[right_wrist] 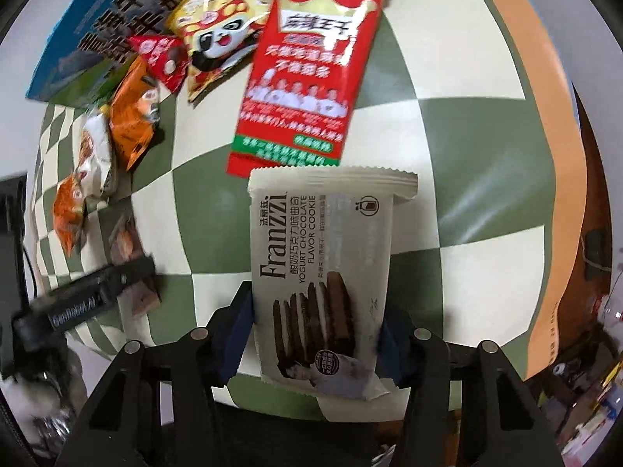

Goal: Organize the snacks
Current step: 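Grasp the brown pastry packet with left tool while right tool grasps Franzzi pack, then lower both packets into the box and open both tools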

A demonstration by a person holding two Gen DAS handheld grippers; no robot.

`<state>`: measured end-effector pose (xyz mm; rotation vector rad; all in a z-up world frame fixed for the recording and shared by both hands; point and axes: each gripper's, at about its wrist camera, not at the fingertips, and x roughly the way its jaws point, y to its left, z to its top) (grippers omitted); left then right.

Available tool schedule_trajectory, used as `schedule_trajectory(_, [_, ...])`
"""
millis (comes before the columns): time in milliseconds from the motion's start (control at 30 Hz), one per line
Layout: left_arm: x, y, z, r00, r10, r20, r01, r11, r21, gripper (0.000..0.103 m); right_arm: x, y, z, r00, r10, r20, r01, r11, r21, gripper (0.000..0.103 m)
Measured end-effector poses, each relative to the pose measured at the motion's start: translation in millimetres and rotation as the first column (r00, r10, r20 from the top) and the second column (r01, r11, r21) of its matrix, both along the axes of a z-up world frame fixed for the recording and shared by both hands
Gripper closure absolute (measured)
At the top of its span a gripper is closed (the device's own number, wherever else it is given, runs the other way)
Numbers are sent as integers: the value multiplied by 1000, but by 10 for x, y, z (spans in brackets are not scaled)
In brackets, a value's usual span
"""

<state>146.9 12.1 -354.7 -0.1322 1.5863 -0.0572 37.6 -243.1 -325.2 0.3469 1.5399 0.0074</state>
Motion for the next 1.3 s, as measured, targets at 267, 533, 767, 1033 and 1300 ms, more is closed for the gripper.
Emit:
schedule_trajectory(267, [64, 294, -64, 989, 143, -25, -144, 987, -68, 48, 5, -74, -7, 999, -33, 9, 32, 999, 5, 44])
schedule_trajectory(533, [-209, 188, -190, 998, 43, -53, -44, 999, -7, 47, -150, 95, -115, 1000, 5, -30, -4, 1000, 25, 42])
schedule_trajectory(767, [-242, 48, -89, 999, -37, 4, 37, 998, 41, 49, 35, 122, -90, 1000, -5, -24, 6, 999, 34, 45])
schedule_trajectory(1033, [-263, -92, 536, 986, -131, 106, 134, 991, -21, 49, 141, -28, 560, 998, 18, 68, -30, 984, 177, 45])
schedule_trajectory(1300, [195, -185, 1806, 958, -111, 266, 162, 970, -179, 49, 743, -217, 1602, 965, 7, 262, -79, 961, 263, 46])
